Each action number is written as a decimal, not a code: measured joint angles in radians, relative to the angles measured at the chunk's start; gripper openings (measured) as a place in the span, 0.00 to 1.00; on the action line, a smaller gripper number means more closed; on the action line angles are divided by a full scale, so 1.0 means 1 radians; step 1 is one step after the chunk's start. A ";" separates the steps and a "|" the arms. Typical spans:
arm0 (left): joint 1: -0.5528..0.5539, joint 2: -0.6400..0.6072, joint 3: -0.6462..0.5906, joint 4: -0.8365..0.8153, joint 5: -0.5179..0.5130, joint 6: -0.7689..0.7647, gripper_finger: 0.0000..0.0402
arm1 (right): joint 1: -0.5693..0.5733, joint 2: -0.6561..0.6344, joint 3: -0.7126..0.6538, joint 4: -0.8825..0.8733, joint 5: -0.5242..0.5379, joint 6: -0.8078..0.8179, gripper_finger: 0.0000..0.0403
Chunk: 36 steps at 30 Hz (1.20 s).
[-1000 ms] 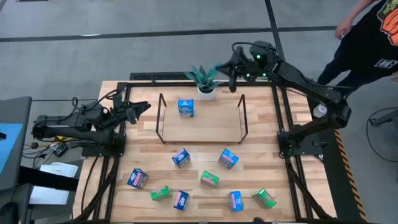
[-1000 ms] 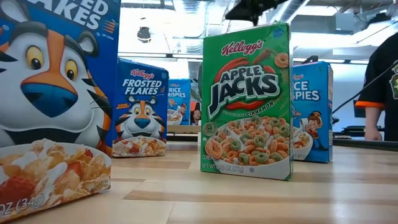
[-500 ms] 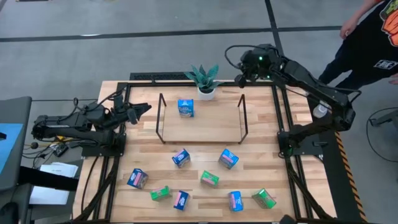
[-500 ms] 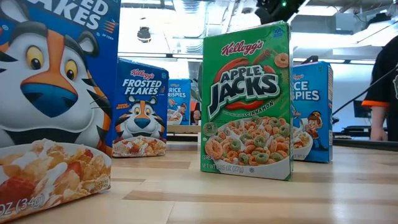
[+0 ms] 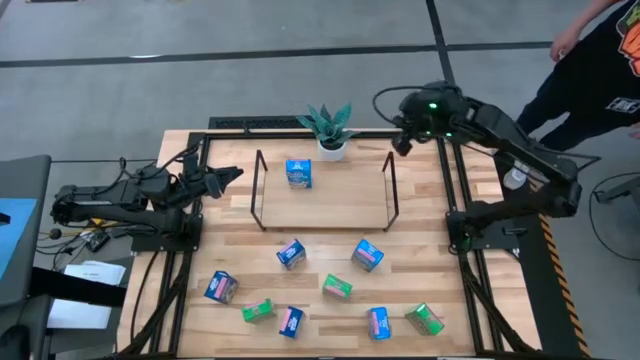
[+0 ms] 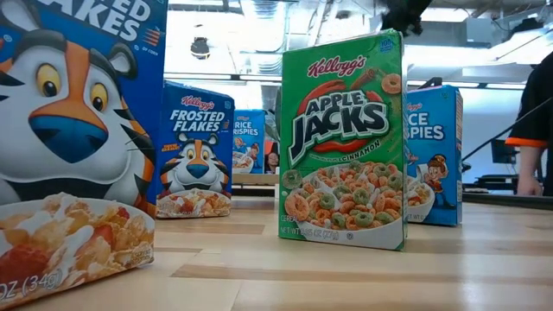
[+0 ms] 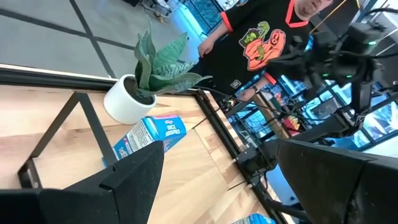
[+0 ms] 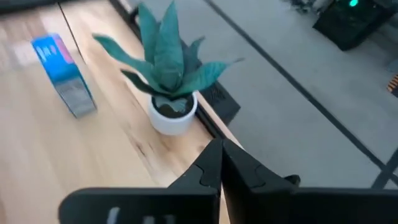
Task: Stack cereal on shelf
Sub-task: Put the top light blue cereal box on the shelf aligned with the other light blue cereal box
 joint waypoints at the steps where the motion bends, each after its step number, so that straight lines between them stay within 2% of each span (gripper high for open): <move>1: 0.000 0.000 0.000 0.000 -0.001 0.007 0.75 | 0.004 -0.015 0.001 -0.010 0.021 0.019 0.08; 5: 0.000 0.000 0.000 0.000 -0.009 0.027 0.75 | 0.006 -0.043 -0.032 -0.109 0.150 0.088 0.06; 11: 0.000 0.000 0.000 0.000 -0.010 0.025 0.75 | -0.030 -0.030 -0.148 -0.234 0.222 0.238 0.02; 17: 0.000 0.000 0.000 0.000 -0.010 0.020 0.75 | -0.066 0.015 -0.223 -0.334 0.388 0.359 0.07; 19: 0.000 0.000 0.000 0.000 -0.010 0.018 0.75 | -0.092 0.028 -0.242 -0.370 0.411 0.374 0.07; 26: 0.000 0.000 0.000 0.001 -0.011 0.015 0.75 | -0.179 0.031 -0.273 -0.460 0.453 0.469 0.02; 30: 0.000 0.000 0.000 0.001 -0.011 0.014 0.75 | -0.198 0.031 -0.273 -0.477 0.466 0.504 0.04; 33: 0.000 0.000 0.000 0.001 -0.011 0.013 0.75 | -0.197 0.022 -0.273 -0.465 0.414 0.486 0.09; 36: 0.000 0.000 0.000 0.001 -0.011 0.012 0.75 | -0.171 -0.006 -0.272 -0.420 0.314 0.437 0.12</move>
